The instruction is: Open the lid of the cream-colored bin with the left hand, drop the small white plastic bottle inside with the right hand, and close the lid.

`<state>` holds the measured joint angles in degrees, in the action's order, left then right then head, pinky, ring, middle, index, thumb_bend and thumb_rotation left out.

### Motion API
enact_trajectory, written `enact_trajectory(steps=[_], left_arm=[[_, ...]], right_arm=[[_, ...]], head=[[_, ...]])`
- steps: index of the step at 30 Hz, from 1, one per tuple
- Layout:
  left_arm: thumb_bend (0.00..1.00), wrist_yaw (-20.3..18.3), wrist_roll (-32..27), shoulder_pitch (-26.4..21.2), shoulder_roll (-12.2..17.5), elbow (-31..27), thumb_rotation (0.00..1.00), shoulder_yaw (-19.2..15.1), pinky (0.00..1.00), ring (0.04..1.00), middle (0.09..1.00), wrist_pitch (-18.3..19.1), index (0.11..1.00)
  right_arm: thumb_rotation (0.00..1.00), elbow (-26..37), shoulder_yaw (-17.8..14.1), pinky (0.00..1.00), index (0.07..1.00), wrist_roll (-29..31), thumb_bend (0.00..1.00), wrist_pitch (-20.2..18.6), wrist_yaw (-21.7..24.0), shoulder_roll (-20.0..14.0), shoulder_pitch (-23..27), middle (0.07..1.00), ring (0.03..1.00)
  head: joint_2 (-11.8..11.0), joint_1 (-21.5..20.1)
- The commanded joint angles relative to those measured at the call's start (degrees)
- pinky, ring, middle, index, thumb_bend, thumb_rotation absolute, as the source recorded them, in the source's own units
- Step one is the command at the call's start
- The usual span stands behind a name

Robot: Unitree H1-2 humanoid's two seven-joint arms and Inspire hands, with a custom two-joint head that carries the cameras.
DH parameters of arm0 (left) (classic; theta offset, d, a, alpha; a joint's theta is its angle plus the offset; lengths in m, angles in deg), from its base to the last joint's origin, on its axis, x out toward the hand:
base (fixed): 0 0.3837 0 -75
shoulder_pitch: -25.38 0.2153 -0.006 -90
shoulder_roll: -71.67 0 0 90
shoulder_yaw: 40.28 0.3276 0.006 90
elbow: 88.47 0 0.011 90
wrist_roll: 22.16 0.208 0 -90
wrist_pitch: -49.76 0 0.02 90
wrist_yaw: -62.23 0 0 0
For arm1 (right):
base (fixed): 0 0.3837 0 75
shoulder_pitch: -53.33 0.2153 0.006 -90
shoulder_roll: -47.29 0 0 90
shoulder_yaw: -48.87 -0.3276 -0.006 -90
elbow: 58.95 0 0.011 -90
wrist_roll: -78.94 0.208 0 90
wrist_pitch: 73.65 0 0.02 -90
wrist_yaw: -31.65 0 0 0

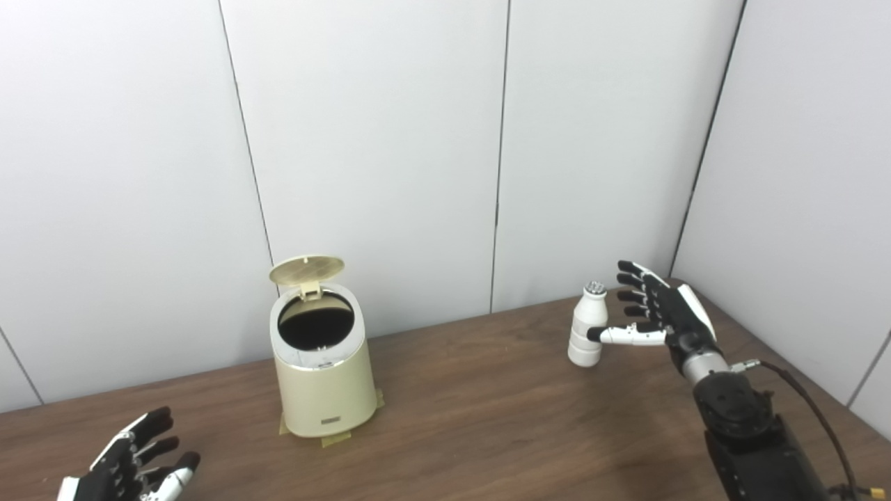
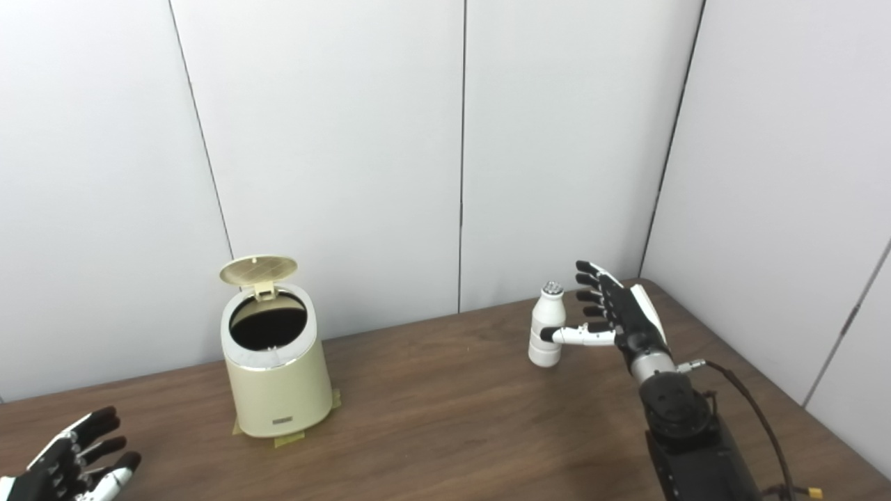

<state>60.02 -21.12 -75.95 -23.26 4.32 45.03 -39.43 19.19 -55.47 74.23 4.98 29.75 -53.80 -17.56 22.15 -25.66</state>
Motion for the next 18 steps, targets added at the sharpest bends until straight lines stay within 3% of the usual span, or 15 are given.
enact_trajectory(steps=[1,5,8,18], left_arm=[[0.54,0.2,-0.13,-2.04,0.59,-2.5,0.13,-0.27,0.62,0.779,0.834,-1.15,0.837],[0.55,0.1,-0.23,-1.99,0.6,-3.11,0.13,-0.38,0.62,0.774,0.829,-0.29,0.838],[0.54,-0.01,0.03,-1.84,0.67,-3.4,0.12,-0.28,0.62,0.778,0.833,-0.47,0.843],[0.54,-0.27,-0.46,-1.88,0.5,-3.75,0.1,-0.56,0.6,0.768,0.831,-0.32,0.835]], right_arm=[[0.06,0.25,-0.1,0.78,0.882,-0.5,0.78,2.27,-0.93,-1.08,1.78,0.863,0.835],[0.11,-2.03,0.56,0.77,0.874,-0.6,0.82,3.25,-1.47,-0.77,1.98,0.851,0.825],[0.07,-4.03,0.62,0.74,0.864,-0.23,0.8,5.41,-2.05,-0.3,2.43,0.838,0.808],[0.1,-6.8,1.28,0.67,0.829,-1.3,0.81,6.95,-4.39,0.85,3.7,0.801,0.748]], head=[[-0.05,0.01],[0.08,0.04],[0.09,0.03],[0.32,0.19]])
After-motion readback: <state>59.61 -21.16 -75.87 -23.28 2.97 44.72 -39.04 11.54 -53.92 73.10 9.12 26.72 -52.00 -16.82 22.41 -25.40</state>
